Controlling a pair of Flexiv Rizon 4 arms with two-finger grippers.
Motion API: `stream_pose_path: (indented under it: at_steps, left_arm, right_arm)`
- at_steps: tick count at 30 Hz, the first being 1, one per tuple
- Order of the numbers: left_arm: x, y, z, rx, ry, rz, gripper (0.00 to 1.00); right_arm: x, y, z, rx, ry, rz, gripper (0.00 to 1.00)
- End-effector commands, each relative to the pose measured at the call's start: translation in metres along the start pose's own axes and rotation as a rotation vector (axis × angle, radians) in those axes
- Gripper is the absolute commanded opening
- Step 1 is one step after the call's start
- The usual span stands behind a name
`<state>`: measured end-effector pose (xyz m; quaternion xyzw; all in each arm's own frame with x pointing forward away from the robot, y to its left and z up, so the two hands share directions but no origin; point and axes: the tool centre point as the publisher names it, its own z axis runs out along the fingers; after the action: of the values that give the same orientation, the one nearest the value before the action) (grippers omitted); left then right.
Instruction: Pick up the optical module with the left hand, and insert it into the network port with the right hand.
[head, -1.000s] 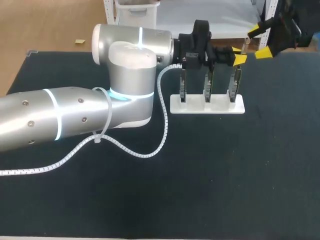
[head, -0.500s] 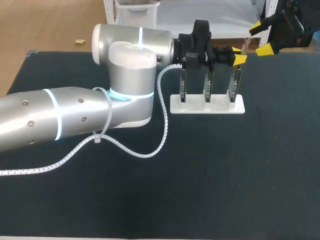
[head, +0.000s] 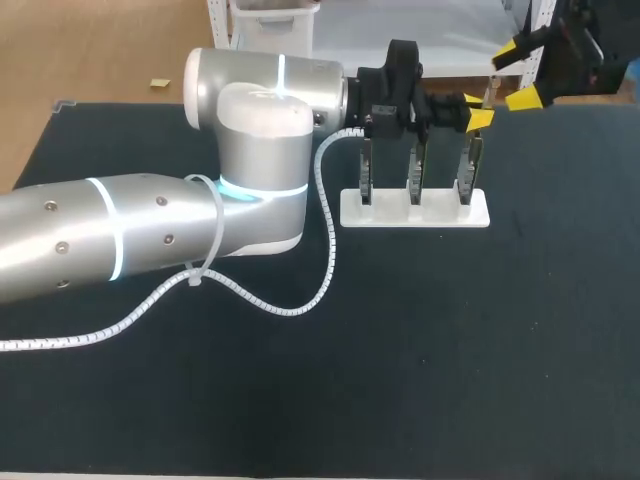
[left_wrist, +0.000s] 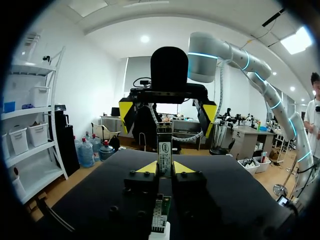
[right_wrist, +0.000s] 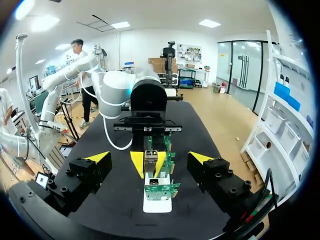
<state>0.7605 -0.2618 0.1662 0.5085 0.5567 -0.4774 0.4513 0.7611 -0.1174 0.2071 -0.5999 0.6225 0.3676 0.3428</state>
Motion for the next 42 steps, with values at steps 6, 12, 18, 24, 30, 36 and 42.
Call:
stream_pose_path:
  at_steps: [6, 12, 18, 24, 30, 36, 42]
  left_arm:
    - [0.0, 0.0, 0.0, -0.002, 0.0, 0.001, 0.0]
    - [0.0, 0.0, 0.0, -0.002, 0.0, 0.001, 0.0]
    - [0.0, 0.0, 0.0, -0.002, 0.0, 0.001, 0.0]
    - [0.0, 0.0, 0.0, -0.002, 0.0, 0.001, 0.0]
    - [0.0, 0.0, 0.0, -0.002, 0.0, 0.001, 0.0]
    - [0.0, 0.0, 0.0, -0.002, 0.0, 0.001, 0.0]
    - [0.0, 0.0, 0.0, -0.002, 0.0, 0.001, 0.0]
  right_arm:
    - [-0.002, 0.003, 0.007, -0.011, 0.009, 0.003, 1.0]
    - [-0.004, 0.004, 0.008, -0.016, 0.01, 0.0, 1.0]
    - [-0.006, 0.003, 0.009, -0.014, 0.009, -0.005, 1.0]
    - [-0.005, 0.005, 0.011, -0.019, 0.014, -0.004, 0.0]
    - [-0.006, 0.006, 0.012, -0.023, 0.021, -0.005, 0.0]
    - [-0.006, 0.006, 0.014, -0.026, 0.022, -0.003, 0.0]
    - [-0.006, 0.006, 0.014, -0.026, 0.027, -0.004, 0.0]
